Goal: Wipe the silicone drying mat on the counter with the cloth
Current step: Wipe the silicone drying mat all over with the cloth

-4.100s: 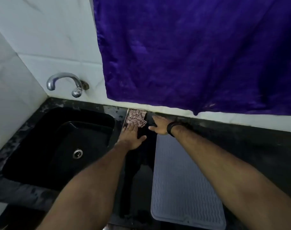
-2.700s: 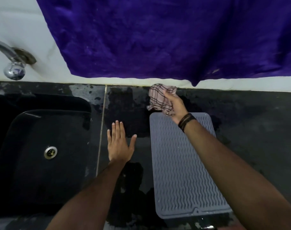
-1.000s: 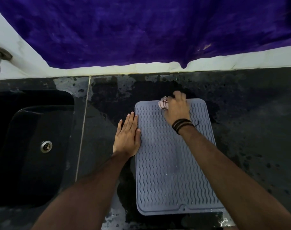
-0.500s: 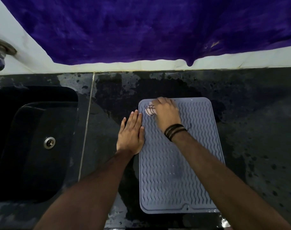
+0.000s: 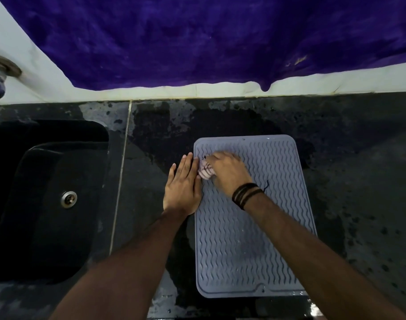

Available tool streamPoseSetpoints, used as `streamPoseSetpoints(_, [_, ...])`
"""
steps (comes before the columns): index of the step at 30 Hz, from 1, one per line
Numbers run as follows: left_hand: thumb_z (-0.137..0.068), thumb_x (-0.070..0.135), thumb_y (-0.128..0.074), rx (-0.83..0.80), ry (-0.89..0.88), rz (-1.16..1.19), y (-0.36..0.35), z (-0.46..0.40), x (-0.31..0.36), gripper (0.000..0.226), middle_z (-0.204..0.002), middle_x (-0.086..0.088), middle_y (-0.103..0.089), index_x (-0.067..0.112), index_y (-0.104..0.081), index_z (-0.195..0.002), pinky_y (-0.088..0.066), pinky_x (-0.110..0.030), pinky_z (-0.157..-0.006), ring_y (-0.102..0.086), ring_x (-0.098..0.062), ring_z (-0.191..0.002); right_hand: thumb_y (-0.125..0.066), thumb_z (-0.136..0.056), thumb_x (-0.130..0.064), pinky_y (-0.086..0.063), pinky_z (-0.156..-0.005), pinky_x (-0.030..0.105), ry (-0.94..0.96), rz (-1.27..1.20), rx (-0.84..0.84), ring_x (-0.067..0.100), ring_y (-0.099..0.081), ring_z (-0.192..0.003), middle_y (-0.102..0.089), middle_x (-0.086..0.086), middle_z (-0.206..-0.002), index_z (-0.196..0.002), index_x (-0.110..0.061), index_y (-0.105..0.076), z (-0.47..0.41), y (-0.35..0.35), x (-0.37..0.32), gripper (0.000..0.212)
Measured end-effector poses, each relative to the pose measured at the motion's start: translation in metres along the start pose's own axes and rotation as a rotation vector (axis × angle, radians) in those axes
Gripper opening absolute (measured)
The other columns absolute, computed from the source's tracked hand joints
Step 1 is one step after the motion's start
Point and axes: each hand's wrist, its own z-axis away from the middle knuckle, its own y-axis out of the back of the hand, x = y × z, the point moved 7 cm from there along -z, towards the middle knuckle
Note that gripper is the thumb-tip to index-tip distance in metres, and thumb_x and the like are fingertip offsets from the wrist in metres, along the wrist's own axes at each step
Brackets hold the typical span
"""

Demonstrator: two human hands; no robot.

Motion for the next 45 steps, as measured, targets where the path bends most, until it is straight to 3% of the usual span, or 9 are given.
streamPoseSetpoints(4, [-0.106, 0.03, -0.031, 0.004, -0.006, 0.012, 0.0, -0.001, 0.002, 0.056, -0.167, -0.003, -0.017, 0.013, -0.025, -0.159, -0.007, -0.043, -0.126, -0.006, -0.014, -0.155, -0.057, -0.083, -0.002, -0.04, -0.104, 0.044, -0.123, 0.002, 0.151, 0.027, -0.046, -0.125, -0.053, 0.005, -0.132, -0.135, -0.016, -0.049, -0.023, 0.018, 0.007, 0.054])
streamPoseSetpoints(10, [-0.105, 0.034, -0.025, 0.004, 0.002, -0.004, 0.0, -0.002, 0.001, 0.057, -0.167, 0.0, -0.016, 0.015, -0.026, -0.159, -0.006, -0.041, -0.127, -0.006, -0.013, -0.155, -0.046, -0.092, -0.009, -0.027, -0.112, 0.05, -0.14, 0.053, 0.024, 0.03, -0.04, -0.133, -0.045, 0.007, -0.144, -0.141, -0.016, -0.042, -0.024, -0.007, 0.005, 0.05])
streamPoseSetpoints(16, [-0.103, 0.037, -0.019, -0.003, 0.004, -0.021, 0.002, 0.0, 0.001, 0.06, -0.168, -0.001, -0.014, 0.017, -0.022, -0.16, -0.005, -0.04, -0.127, -0.006, -0.014, -0.155, -0.058, -0.086, -0.011, -0.029, -0.112, 0.05, -0.054, 0.002, -0.097, 0.028, -0.041, -0.133, -0.047, 0.003, -0.142, -0.138, -0.022, -0.047, 0.017, -0.008, 0.003, 0.054])
streamPoseSetpoints(19, [-0.106, 0.034, -0.027, -0.016, 0.017, 0.006, -0.001, 0.0, 0.0, 0.057, -0.168, -0.001, -0.014, 0.017, -0.021, -0.16, -0.005, -0.041, -0.127, -0.005, -0.014, -0.155, -0.061, -0.082, -0.008, -0.037, -0.105, 0.046, -0.108, -0.058, 0.012, 0.029, -0.048, -0.123, -0.053, 0.003, -0.131, -0.133, -0.023, -0.052, 0.011, 0.015, 0.021, 0.053])
streamPoseSetpoints(22, [-0.105, 0.037, -0.024, -0.025, 0.022, -0.001, -0.002, -0.002, 0.0, 0.059, -0.168, 0.0, -0.013, 0.019, -0.019, -0.161, -0.004, -0.041, -0.127, -0.003, -0.013, -0.155, -0.064, -0.081, -0.004, -0.037, -0.101, 0.047, -0.193, 0.01, 0.154, 0.032, -0.048, -0.12, -0.052, 0.007, -0.133, -0.136, -0.018, -0.048, -0.017, 0.043, 0.047, 0.059])
streamPoseSetpoints(26, [-0.103, 0.04, -0.021, -0.023, 0.026, -0.024, -0.002, -0.001, 0.0, 0.061, -0.168, 0.0, -0.013, 0.02, -0.02, -0.16, -0.002, -0.039, -0.127, -0.004, -0.013, -0.155, -0.058, -0.086, -0.004, -0.037, -0.103, 0.049, -0.213, 0.07, 0.006, 0.032, -0.044, -0.126, -0.048, 0.009, -0.139, -0.139, -0.013, -0.045, -0.03, 0.024, 0.058, 0.055])
streamPoseSetpoints(37, [-0.104, 0.039, -0.021, -0.004, 0.033, -0.032, -0.002, -0.001, -0.001, 0.06, -0.168, 0.0, -0.015, 0.02, -0.022, -0.16, -0.004, -0.043, -0.126, -0.005, -0.013, -0.155, -0.061, -0.084, -0.012, -0.035, -0.106, 0.052, -0.16, 0.036, -0.106, 0.029, -0.035, -0.134, -0.044, 0.006, -0.143, -0.139, -0.016, -0.044, 0.058, -0.01, 0.025, 0.057])
streamPoseSetpoints(43, [-0.104, 0.039, -0.022, -0.003, 0.028, -0.013, -0.003, -0.002, -0.002, 0.06, -0.168, 0.0, -0.017, 0.02, -0.023, -0.16, -0.004, -0.043, -0.126, -0.006, -0.014, -0.155, -0.064, -0.081, -0.008, -0.039, -0.104, 0.049, -0.253, 0.056, 0.102, 0.033, -0.042, -0.126, -0.05, 0.009, -0.134, -0.137, -0.015, -0.046, 0.009, 0.035, 0.055, 0.059])
streamPoseSetpoints(45, [-0.103, 0.039, -0.023, -0.003, 0.028, -0.017, -0.002, -0.002, -0.002, 0.06, -0.167, 0.0, -0.017, 0.02, -0.024, -0.16, -0.004, -0.043, -0.126, -0.007, -0.014, -0.155, -0.064, -0.082, -0.008, -0.038, -0.103, 0.049, -0.256, 0.088, 0.067, 0.033, -0.042, -0.125, -0.05, 0.01, -0.135, -0.137, -0.012, -0.045, -0.011, 0.033, 0.061, 0.059])
